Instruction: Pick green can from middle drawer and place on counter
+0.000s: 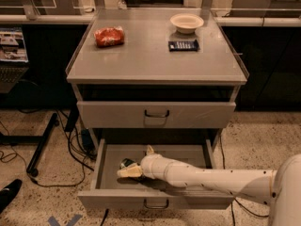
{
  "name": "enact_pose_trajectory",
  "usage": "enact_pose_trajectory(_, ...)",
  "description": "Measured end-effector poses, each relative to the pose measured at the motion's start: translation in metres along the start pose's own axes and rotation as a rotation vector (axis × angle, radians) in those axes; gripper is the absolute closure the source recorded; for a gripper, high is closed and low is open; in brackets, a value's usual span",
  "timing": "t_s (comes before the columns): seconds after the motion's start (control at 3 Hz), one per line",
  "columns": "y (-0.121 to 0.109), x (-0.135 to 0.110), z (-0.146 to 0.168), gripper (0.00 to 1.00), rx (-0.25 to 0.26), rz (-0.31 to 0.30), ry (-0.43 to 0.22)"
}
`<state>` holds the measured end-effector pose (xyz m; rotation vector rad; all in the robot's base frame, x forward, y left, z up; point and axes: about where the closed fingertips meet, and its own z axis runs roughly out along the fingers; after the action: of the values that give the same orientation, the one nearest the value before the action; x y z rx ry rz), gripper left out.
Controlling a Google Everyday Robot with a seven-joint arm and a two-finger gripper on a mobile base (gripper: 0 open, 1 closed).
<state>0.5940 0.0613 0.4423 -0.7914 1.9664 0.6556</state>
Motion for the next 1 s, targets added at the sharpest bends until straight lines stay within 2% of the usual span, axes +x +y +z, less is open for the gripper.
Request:
enact_pose_trajectory(0.67,-0.002,0.014,0.033,0.00,-0.023,0.005,0.020)
enact_pose_trajectory(1.0,0.002,0.024,0.040,0.00,-0.013,0.021,0.031)
